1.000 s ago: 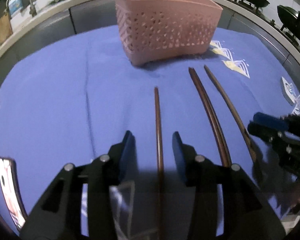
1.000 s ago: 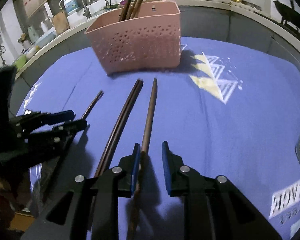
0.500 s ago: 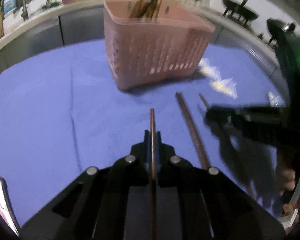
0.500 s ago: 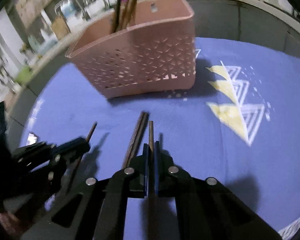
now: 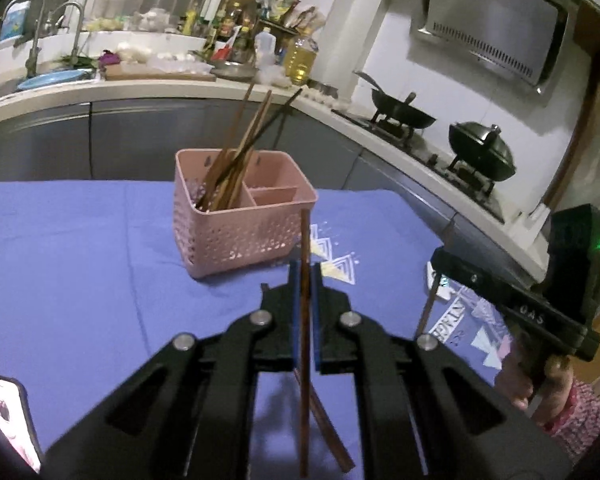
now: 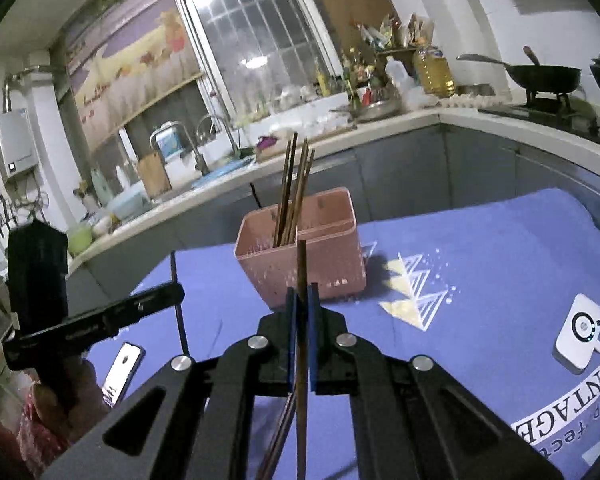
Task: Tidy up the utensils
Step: 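Lift both held chopsticks upright above the pink basket, then lower the chopsticks into the basket and open both grippers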
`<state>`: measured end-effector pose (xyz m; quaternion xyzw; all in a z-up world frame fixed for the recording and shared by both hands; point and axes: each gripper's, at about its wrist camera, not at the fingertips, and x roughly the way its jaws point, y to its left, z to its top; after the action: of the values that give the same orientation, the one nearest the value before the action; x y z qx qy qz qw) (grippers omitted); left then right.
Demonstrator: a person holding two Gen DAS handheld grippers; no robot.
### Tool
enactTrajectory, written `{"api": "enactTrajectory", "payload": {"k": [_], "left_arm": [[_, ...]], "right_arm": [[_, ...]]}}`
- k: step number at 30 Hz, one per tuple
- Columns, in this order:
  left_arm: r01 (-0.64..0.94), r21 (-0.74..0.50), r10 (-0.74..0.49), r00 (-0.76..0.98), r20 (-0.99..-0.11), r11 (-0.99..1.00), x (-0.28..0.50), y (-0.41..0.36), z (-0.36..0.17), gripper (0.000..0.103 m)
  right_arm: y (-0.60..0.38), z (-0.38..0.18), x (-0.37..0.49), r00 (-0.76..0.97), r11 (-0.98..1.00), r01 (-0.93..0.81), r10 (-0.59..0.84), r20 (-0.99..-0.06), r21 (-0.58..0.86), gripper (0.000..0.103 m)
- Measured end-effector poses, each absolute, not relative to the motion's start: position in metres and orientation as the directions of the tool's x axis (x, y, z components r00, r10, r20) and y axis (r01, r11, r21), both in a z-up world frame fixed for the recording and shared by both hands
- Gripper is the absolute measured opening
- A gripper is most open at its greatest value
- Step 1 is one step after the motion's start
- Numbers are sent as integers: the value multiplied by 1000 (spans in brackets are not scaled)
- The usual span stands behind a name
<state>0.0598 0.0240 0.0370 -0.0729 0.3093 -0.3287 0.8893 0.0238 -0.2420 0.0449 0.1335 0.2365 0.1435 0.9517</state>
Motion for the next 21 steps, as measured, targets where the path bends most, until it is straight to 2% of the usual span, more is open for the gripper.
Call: {"api": "enactTrajectory", "payload": {"k": [4, 11, 16, 21], "left_arm": [[547, -342, -643, 598, -479, 764, 64, 29, 56, 4], [573, -334, -664, 643, -382, 748, 82, 40, 121, 4], [557, -253, -612, 733, -296, 791, 107, 39, 181, 4], [507, -151, -529, 809, -254, 848, 138, 24, 209, 4]], "right_arm": [[-244, 63, 40, 855, 910, -221, 354, -380, 352, 5], [-232, 119, 59, 869, 900, -295, 392, -301, 319, 5], [-212, 176, 109, 907, 916, -317, 369, -204, 245, 5], [-194, 193, 165, 936, 934, -288, 321, -144, 212, 5]]}}
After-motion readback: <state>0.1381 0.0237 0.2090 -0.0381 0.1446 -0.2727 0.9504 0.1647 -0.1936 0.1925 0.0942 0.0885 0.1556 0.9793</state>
